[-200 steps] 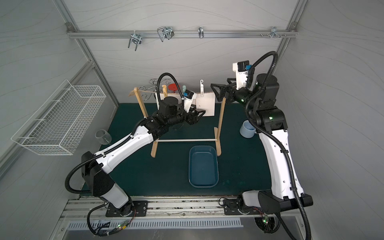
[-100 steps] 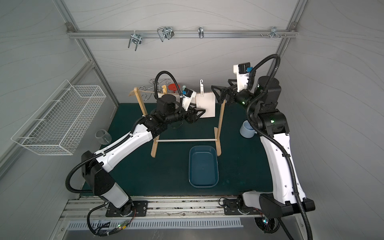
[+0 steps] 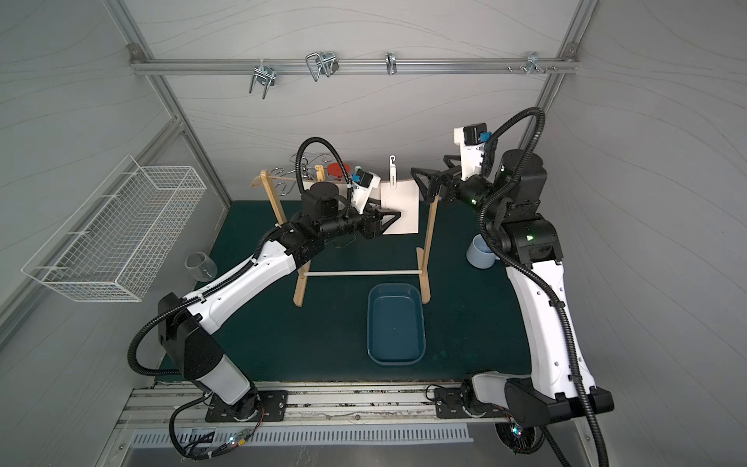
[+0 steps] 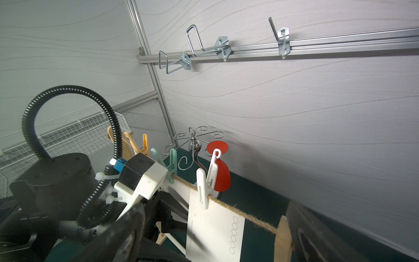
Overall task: Remove the postcards from the strings
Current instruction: Pinch the postcard on the clothesline, then remove the clamp from the clothesline.
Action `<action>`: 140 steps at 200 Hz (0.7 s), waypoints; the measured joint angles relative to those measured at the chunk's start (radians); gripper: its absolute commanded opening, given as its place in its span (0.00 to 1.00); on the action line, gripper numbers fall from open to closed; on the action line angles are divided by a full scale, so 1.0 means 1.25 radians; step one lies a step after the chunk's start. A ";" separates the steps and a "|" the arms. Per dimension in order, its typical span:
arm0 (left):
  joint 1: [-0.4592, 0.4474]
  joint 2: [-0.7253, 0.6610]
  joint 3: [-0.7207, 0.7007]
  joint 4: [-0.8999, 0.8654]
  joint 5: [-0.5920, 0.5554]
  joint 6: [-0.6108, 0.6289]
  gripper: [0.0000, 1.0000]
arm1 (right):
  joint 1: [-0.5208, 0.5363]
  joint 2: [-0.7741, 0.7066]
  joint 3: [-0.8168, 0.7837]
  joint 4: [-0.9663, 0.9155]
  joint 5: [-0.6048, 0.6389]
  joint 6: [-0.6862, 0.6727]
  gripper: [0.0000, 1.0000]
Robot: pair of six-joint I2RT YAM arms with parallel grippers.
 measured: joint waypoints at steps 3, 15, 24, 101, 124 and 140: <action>0.001 0.000 0.000 0.001 0.001 0.000 0.56 | 0.000 0.001 0.001 0.000 -0.001 0.000 0.98; 0.003 0.000 0.000 0.006 0.005 -0.005 0.56 | 0.000 0.008 0.010 0.000 -0.010 0.000 0.98; 0.005 0.001 0.000 0.009 0.008 -0.007 0.57 | 0.000 0.015 0.018 0.000 -0.016 0.000 0.98; 0.012 0.033 0.000 0.028 0.028 -0.024 0.53 | 0.005 0.129 0.138 -0.023 -0.086 -0.033 0.98; 0.012 0.038 0.000 0.037 0.033 -0.031 0.45 | 0.005 0.156 0.157 -0.037 -0.098 -0.042 0.98; 0.012 0.038 0.000 0.042 0.039 -0.035 0.39 | 0.005 0.169 0.167 -0.047 -0.101 -0.054 0.98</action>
